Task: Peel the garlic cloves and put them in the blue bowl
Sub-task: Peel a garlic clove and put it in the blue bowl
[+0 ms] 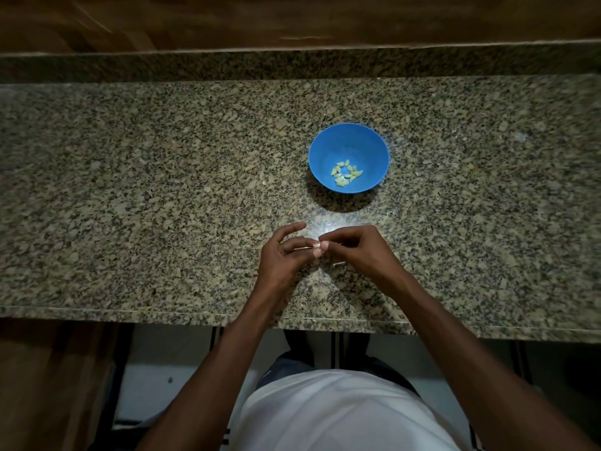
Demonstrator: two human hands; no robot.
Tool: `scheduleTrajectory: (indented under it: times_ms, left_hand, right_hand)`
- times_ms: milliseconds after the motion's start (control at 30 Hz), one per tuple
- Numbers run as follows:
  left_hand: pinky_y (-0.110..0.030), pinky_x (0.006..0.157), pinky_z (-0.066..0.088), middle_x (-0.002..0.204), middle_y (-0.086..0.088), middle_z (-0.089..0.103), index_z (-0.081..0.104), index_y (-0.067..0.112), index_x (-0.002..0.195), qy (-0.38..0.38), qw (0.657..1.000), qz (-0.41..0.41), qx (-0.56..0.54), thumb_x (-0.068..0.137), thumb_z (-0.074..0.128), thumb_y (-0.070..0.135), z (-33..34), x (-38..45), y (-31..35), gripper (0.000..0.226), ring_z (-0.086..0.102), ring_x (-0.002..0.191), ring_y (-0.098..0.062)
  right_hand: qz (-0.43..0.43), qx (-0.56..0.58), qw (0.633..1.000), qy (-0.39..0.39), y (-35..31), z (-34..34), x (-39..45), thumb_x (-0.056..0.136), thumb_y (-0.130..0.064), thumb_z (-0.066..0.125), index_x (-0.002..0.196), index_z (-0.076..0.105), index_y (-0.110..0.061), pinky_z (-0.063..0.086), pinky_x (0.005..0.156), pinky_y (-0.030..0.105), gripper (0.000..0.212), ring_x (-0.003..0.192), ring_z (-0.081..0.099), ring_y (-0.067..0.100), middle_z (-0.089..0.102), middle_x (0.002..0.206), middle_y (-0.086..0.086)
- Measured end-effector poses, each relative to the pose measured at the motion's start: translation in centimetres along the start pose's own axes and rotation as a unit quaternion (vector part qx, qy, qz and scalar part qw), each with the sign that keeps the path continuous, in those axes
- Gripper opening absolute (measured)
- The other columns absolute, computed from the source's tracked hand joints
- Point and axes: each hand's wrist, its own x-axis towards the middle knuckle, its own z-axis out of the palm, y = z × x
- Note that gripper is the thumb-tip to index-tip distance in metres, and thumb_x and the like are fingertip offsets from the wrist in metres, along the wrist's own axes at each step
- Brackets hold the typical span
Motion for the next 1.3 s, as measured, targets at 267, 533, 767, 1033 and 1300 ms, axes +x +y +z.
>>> scheduleTrajectory:
  times_ms: [267,533,767,1033,1300]
  left_hand:
    - [-0.036,0.091,0.06,0.104,-0.013,0.08,0.057,0.014,0.133,-0.019,0.999,-0.007,0.03,0.081,0.088,0.008,-0.1,-0.2,-0.2,0.061,0.077,0.102,-0.025]
    - [-0.032,0.088,0.059,0.098,-0.009,0.081,0.055,0.015,0.127,-0.038,0.995,0.008,0.092,0.077,0.092,0.013,1.0,-0.6,-0.2,0.062,0.078,0.096,-0.021]
    - [-0.028,0.089,0.061,0.108,-0.003,0.076,0.067,0.011,0.12,0.068,0.969,0.099,0.218,0.091,0.076,0.003,1.8,-1.1,-2.3,0.032,0.073,0.103,-0.017]
    - [-0.048,0.107,0.037,0.153,-0.007,0.037,0.051,0.022,0.15,0.051,0.835,0.09,0.54,0.055,0.059,0.088,-0.1,0.3,-3.0,0.117,0.027,0.139,-0.029]
    - [-0.048,0.105,0.038,0.151,-0.005,0.033,0.048,0.023,0.148,0.058,0.799,0.113,0.587,0.065,0.086,0.065,-0.1,0.7,-3.4,0.1,0.025,0.136,-0.029]
  right_hand:
    - [0.011,0.058,0.998,-0.012,0.1,-0.9,-0.8,0.093,-0.007,0.078,0.102,0.079,-0.001,0.063,0.083,0.04,0.011,0.087,0.078,0.031,0.08,0.092,0.015]
    - [0.03,0.06,0.997,-0.05,0.7,-2.4,-2.0,0.089,-0.018,0.084,0.107,0.081,-0.006,0.064,0.091,0.044,0.022,0.094,0.077,0.035,0.081,0.098,0.014]
    - [-0.05,-0.19,0.98,0.037,2.6,-4.3,-1.9,0.089,-0.023,0.082,0.087,0.082,-0.022,0.062,0.075,0.033,0.002,0.073,0.073,0.003,0.079,0.082,-0.009]
    - [-0.139,-0.391,0.91,0.005,3.8,-3.1,-0.3,0.087,-0.005,0.067,0.088,0.078,-0.015,0.056,0.063,0.039,0.015,0.071,0.064,0.021,0.068,0.083,0.003]
    - [-0.101,-0.515,0.851,-0.001,2.2,-2.1,-0.5,0.079,-0.005,0.067,0.072,0.073,-0.012,0.045,0.054,0.031,0.011,0.06,0.057,0.021,0.063,0.072,0.005]
